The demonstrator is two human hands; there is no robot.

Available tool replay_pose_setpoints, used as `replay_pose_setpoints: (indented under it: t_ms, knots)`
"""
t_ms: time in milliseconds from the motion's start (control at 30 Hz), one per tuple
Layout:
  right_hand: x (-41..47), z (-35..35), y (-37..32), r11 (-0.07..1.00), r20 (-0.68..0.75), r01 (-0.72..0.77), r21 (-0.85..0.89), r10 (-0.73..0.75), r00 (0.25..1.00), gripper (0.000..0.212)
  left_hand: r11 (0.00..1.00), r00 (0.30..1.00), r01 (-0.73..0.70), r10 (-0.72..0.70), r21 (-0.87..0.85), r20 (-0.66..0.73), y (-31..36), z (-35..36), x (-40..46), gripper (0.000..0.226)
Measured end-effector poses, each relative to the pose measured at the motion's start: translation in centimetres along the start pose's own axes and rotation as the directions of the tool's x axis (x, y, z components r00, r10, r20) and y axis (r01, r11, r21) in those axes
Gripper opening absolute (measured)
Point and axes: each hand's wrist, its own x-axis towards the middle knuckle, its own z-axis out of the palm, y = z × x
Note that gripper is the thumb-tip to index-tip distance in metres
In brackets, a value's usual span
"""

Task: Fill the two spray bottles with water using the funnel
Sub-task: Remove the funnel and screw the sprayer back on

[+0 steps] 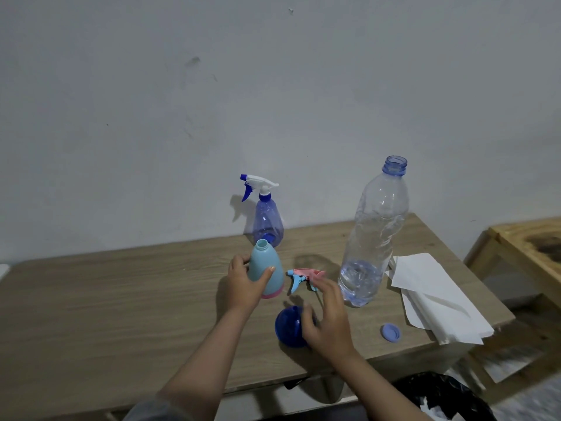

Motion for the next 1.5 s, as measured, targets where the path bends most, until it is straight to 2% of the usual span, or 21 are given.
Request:
replay_pose_setpoints:
  t_ms: [100,200,300,500,633,733,800,900,1000,1133,1367,1500]
  knots:
    - [3.0,0.6,0.6,0.982,0.002,-0.170,-0.078,0.170,0.985,0.042,1.000,1.000,0.003,-0.003,-0.002,-0.001,0.1,0.0,-0.1,0.055]
    - [4.4,2.0,2.4,0.898,0.110,-0.359,-0.253,0.395,0.912,0.040,1.000,1.000,0.006,-0.006,0.013,0.007,0.3,-0.1,-0.2,0.055]
    - [5.0,3.1,3.6,0.806,0.192,-0.366,-0.466,0.496,0.847,0.024,1.000,1.000,0.002,-0.002,0.006,0.008,0.3,-0.2,-0.2,0.054]
    - [5.2,4.2,5.6,0.781,0.183,-0.359,-0.511,0.507,0.842,0.017,1.000,1.000,0.001,-0.001,0.010,-0.001,0.3,0.0,-0.3,0.052]
    - [6.0,4.1,5.1,0.854,0.149,-0.403,-0.329,0.468,0.871,0.022,1.000,1.000,0.003,-0.003,0.014,-0.011,0.2,-0.1,-0.3,0.053]
    - [7.6,3.3,2.9,0.919,0.020,-0.375,-0.121,0.380,0.925,0.027,1.000,1.000,0.003,-0.002,0.013,-0.028,0.1,0.0,-0.2,0.057]
    - [9.3,2.6,1.1,0.928,-0.030,-0.373,-0.002,0.373,0.927,0.037,1.000,0.999,0.002,-0.001,0.024,-0.036,0.0,0.0,-0.3,0.058]
    - [11.6,1.7,-1.5,0.936,-0.031,-0.321,0.141,0.329,0.944,0.051,0.999,0.999,0.004,-0.002,0.035,-0.044,0.2,-0.2,-0.5,0.053]
    - [13.4,0.9,-3.7,0.947,0.006,-0.271,0.175,0.274,0.962,0.053,0.999,0.999,0.013,-0.011,0.049,-0.041,0.4,-0.3,-0.6,0.052]
    - [15.4,0.2,-5.4,0.950,0.032,-0.244,0.193,0.243,0.970,0.045,0.997,0.999,0.038,-0.037,0.071,-0.021,0.8,-0.5,-0.8,0.053]
    - [19.3,-2.2,-10.8,0.928,-0.092,-0.118,0.353,0.160,0.983,0.040,0.994,0.996,0.093,-0.093,0.050,-0.016,1.7,-1.0,-0.9,0.055]
    - [20.0,-2.0,-12.6,0.915,-0.112,-0.059,0.398,0.112,0.987,0.040,0.994,0.994,0.109,-0.109,0.024,-0.003,2.5,-1.2,-1.1,0.055]
